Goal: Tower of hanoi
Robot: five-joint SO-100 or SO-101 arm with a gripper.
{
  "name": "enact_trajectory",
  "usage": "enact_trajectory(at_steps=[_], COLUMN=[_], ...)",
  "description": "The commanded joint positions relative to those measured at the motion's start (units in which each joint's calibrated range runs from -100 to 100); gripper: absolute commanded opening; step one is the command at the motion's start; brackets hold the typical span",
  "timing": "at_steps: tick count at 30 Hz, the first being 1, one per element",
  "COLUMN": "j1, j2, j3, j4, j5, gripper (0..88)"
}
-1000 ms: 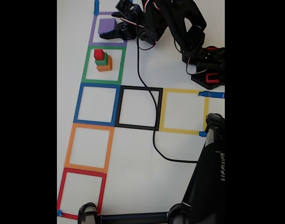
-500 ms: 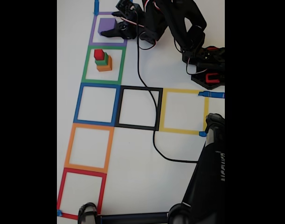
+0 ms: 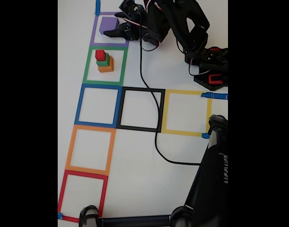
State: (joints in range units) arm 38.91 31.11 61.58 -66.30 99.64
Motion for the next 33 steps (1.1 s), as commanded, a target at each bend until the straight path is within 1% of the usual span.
enact_trajectory(at_steps=[1, 12, 17, 22, 26, 31, 33], j1=[0.11, -0.18, -0.75, -1.42, -2.38, -3.53, -4.01], j2=[0.02, 2.52, 3.33, 2.84, -2.73, -15.00, -21.22], j3=[0.42, 1.61, 1.61, 1.88, 4.24, 8.88, 9.88], j4=[-2.76, -8.03, -9.73, -9.73, -6.00, 3.31, 9.14], j5=[0.36, 0.36, 0.36, 0.36, 0.36, 0.36, 0.36], gripper=[22.9, 21.6, 17.0, 14.4, 12.9, 11.5, 10.6])
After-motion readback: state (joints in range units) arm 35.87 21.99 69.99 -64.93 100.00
